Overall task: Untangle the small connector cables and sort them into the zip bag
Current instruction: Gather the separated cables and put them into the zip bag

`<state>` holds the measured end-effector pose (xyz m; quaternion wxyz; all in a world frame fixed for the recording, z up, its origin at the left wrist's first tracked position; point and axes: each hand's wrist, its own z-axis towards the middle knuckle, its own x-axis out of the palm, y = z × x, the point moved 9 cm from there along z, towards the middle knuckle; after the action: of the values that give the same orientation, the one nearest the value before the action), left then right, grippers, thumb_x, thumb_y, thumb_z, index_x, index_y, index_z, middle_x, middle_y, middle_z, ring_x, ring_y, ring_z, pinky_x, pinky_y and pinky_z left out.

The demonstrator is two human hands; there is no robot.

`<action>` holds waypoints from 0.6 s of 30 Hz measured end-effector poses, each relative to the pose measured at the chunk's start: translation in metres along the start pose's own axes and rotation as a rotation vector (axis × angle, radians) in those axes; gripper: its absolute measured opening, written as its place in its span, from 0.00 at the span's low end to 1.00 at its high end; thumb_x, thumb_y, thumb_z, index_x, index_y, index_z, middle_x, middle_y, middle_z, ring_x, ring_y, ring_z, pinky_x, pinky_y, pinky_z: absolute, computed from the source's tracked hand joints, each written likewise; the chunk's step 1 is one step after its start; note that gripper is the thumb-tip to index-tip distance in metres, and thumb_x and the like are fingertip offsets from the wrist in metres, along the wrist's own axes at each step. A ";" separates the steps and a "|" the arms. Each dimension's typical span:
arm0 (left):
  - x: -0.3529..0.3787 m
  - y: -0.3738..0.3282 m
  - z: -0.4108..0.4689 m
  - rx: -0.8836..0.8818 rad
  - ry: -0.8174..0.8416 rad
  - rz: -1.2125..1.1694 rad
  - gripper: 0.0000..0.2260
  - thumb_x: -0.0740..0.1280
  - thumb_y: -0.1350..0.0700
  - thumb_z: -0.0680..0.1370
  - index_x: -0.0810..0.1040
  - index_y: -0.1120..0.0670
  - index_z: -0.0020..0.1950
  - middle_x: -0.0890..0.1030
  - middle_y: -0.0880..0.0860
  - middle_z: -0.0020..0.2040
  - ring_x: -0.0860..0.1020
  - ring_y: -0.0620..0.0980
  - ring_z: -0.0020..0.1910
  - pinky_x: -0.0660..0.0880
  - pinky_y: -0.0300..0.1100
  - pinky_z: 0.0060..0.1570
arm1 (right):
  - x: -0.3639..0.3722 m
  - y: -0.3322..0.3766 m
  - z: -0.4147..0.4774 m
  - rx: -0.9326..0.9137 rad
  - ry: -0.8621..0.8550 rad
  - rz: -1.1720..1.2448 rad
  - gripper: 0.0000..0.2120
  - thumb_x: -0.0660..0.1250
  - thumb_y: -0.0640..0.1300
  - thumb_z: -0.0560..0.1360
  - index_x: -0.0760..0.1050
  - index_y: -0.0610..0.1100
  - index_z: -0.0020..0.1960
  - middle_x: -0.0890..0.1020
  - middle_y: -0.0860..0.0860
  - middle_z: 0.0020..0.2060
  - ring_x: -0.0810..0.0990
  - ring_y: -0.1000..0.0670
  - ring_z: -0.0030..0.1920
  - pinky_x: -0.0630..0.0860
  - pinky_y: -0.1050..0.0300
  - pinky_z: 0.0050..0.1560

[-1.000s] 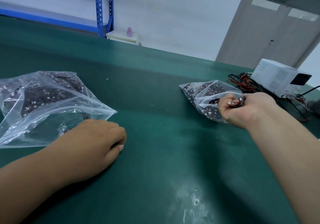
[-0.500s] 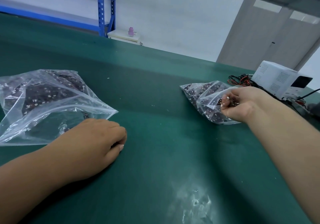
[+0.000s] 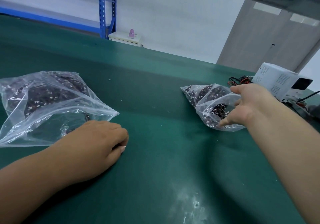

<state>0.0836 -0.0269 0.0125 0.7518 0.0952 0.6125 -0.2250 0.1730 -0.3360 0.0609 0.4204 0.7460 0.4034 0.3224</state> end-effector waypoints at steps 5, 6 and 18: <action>0.000 -0.004 -0.001 0.007 0.014 -0.057 0.01 0.60 0.47 0.78 0.70 0.40 0.47 0.72 0.36 0.43 0.71 0.38 0.47 0.68 0.39 0.53 | 0.020 -0.014 -0.042 -0.121 0.091 0.015 0.05 0.66 0.41 0.77 0.74 0.45 0.53 0.73 0.50 0.60 0.73 0.53 0.54 0.77 0.53 0.33; 0.001 -0.005 0.000 0.010 0.017 -0.064 0.02 0.60 0.46 0.79 0.71 0.40 0.49 0.73 0.37 0.45 0.71 0.38 0.49 0.69 0.39 0.55 | 0.026 -0.021 -0.054 -0.151 0.113 0.040 0.02 0.66 0.41 0.78 0.74 0.46 0.49 0.75 0.53 0.57 0.75 0.58 0.49 0.73 0.60 0.32; -0.008 -0.013 0.000 0.024 0.000 -0.256 0.16 0.69 0.55 0.75 0.78 0.43 0.61 0.77 0.39 0.53 0.73 0.36 0.55 0.67 0.33 0.60 | 0.114 -0.137 -0.089 -0.536 0.645 -0.559 0.17 0.68 0.30 0.72 0.80 0.50 0.51 0.84 0.54 0.46 0.80 0.57 0.44 0.75 0.66 0.46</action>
<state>0.0766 -0.0368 0.0217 0.7155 0.0252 0.6170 -0.3266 0.1072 -0.1598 -0.0058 0.5215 0.3376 0.6001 0.5039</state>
